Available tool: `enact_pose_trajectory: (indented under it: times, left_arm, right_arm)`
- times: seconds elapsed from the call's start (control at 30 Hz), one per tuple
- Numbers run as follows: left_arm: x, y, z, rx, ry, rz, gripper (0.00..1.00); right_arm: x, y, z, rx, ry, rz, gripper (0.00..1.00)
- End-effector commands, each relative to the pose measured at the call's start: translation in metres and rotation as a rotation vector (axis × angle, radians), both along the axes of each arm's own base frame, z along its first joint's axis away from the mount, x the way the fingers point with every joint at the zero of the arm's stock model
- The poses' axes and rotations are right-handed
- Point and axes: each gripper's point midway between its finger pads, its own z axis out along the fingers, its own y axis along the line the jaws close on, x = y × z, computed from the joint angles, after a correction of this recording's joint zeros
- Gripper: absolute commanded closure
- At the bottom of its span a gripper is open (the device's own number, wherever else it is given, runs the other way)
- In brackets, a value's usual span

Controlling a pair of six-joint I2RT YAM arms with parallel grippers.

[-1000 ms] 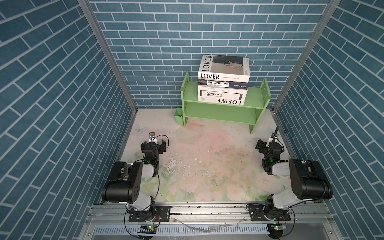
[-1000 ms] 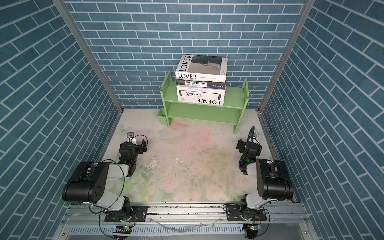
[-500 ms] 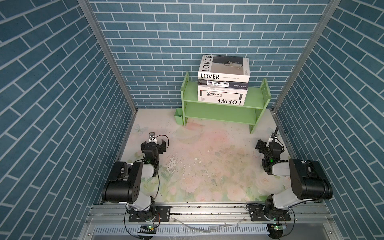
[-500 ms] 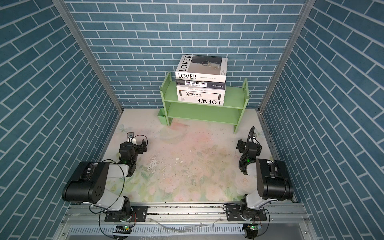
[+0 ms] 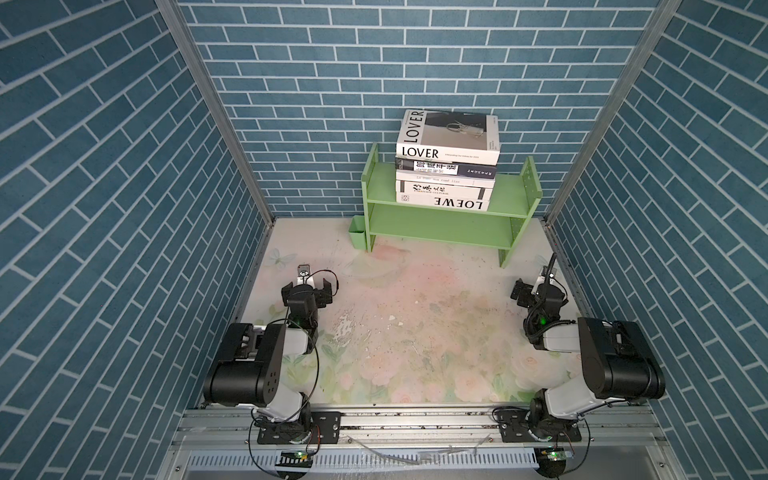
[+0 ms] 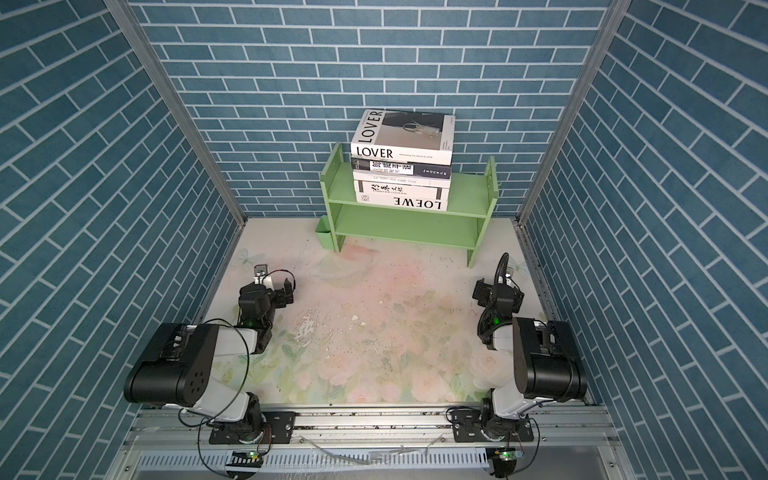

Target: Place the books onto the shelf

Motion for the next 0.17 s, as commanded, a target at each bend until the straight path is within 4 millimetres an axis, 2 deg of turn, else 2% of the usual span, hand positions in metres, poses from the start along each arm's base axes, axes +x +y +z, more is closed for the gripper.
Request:
enact_pose_trajectory:
  times: [0.0,0.13]
  left_arm:
    - [0.0023,-0.0007,0.0021,0.010,-0.003,-0.001,0.00]
    - [0.0024,-0.0009,0.0028,0.010,-0.005,-0.001,0.00]
  right_arm:
    - [0.0035,0.0034,0.0023,-0.032,0.002,0.028,0.01]
    - [0.0017,0.0036,0.0028,-0.032,-0.005,0.030,0.01]
